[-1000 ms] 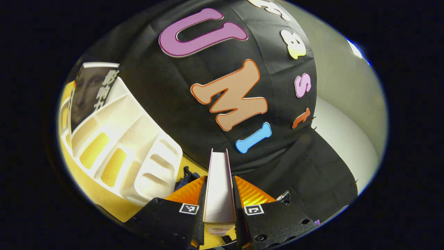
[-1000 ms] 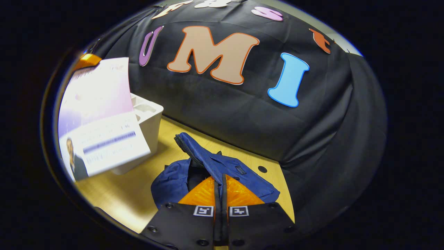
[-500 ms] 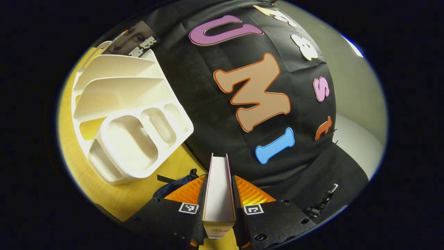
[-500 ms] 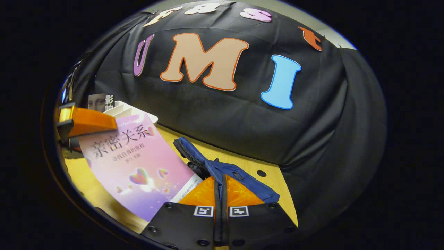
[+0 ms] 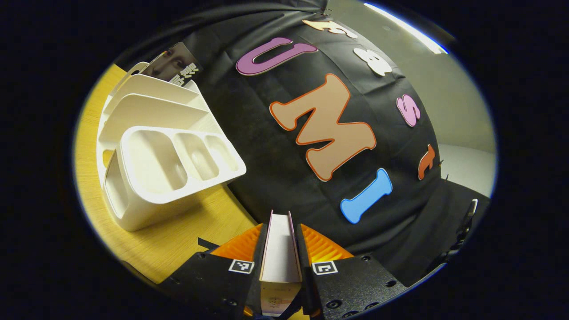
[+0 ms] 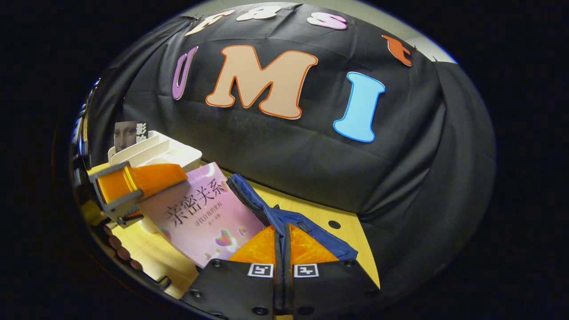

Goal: Open the schoolbag, grab two books from the bookshelf and put them into the schoolbag.

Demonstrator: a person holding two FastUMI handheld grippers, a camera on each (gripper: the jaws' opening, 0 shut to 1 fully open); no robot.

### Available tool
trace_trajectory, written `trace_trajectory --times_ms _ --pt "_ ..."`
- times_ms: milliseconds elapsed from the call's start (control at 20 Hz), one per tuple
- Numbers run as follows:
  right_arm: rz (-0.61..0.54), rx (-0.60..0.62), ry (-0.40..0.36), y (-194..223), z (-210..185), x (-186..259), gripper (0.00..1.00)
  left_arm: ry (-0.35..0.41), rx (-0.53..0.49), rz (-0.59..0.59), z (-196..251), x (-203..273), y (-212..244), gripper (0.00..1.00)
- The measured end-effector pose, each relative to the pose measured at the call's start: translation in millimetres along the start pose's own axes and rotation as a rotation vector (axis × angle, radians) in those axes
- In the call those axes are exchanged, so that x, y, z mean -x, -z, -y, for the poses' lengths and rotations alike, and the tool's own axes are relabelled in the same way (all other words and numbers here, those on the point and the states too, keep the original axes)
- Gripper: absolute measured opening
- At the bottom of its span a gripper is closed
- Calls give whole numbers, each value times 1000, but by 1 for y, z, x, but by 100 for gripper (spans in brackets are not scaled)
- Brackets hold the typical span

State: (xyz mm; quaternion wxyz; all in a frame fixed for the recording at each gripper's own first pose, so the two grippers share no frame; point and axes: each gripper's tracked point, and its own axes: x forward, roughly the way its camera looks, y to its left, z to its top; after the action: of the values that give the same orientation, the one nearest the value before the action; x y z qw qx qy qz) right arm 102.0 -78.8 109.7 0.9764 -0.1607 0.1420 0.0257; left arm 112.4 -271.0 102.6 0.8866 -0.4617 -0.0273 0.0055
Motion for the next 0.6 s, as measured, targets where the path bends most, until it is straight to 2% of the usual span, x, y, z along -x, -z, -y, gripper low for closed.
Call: trace_trajectory --times_ms 150,350,600 --pt "-6 8 -6 2 -1 -1 3 -19 -6 57 -11 15 3 33" --pt "-14 33 -12 4 -7 -1 3 -33 -126 101 -18 45 7 32" --pt "-29 49 -17 10 -10 0 3 -46 -164 31 -34 75 26 36"
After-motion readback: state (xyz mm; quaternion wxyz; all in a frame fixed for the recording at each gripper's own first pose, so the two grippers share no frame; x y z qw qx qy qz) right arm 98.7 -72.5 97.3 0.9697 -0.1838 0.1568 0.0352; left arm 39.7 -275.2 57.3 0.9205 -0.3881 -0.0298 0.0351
